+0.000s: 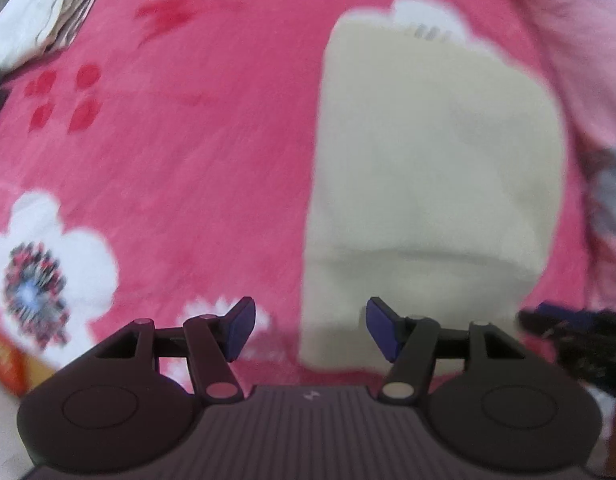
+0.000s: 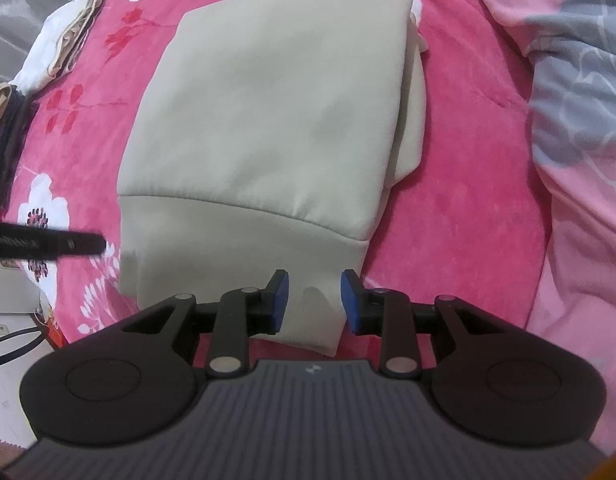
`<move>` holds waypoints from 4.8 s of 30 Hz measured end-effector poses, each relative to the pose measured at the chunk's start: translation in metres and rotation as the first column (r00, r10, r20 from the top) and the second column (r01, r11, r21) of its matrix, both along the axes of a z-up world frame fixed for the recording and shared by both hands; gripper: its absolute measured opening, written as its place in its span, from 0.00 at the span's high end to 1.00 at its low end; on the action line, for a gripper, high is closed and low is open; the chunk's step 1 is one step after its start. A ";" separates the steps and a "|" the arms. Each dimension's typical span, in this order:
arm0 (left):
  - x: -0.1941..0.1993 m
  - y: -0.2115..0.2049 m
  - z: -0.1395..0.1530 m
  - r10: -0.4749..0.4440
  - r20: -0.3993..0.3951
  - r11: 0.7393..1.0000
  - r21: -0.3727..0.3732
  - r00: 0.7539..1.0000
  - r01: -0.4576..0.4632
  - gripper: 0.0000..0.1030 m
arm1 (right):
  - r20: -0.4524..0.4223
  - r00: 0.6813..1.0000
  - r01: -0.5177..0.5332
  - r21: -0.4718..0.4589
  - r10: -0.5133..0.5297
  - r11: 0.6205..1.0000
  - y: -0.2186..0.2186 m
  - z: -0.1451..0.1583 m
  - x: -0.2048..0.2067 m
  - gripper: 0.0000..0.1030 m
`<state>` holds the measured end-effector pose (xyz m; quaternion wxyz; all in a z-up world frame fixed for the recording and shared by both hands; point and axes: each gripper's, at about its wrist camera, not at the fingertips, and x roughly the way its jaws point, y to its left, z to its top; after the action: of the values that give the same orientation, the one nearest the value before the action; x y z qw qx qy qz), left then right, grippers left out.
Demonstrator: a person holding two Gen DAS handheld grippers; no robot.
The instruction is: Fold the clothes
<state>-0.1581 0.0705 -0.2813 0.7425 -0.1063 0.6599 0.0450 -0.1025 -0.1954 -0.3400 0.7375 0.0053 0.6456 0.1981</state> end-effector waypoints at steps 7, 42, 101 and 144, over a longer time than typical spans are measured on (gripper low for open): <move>-0.002 0.026 0.025 0.006 0.223 0.995 -0.097 0.975 0.016 0.20 | 0.019 0.998 0.054 -0.004 -0.054 0.999 -0.001 0.005 0.000 0.68; 0.146 0.017 0.049 -0.385 0.336 0.913 0.000 0.860 0.408 0.04 | 0.129 0.811 0.572 0.033 -0.571 0.820 -0.025 0.034 -0.057 0.48; 0.156 -0.109 0.001 -0.484 0.184 0.855 -0.106 0.855 0.507 0.33 | 0.214 0.895 0.323 0.297 -0.392 0.899 -0.044 -0.040 0.062 0.60; 0.158 -0.124 0.017 -0.461 0.240 0.875 -0.039 0.855 0.482 0.92 | 0.071 0.805 0.459 0.555 -0.589 0.694 -0.101 -0.044 0.022 0.87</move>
<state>-0.0002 -0.0533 -0.2638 0.7939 0.0183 0.5796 -0.1828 -0.0805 -0.2960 -0.3837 0.8074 0.3617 0.4443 0.1408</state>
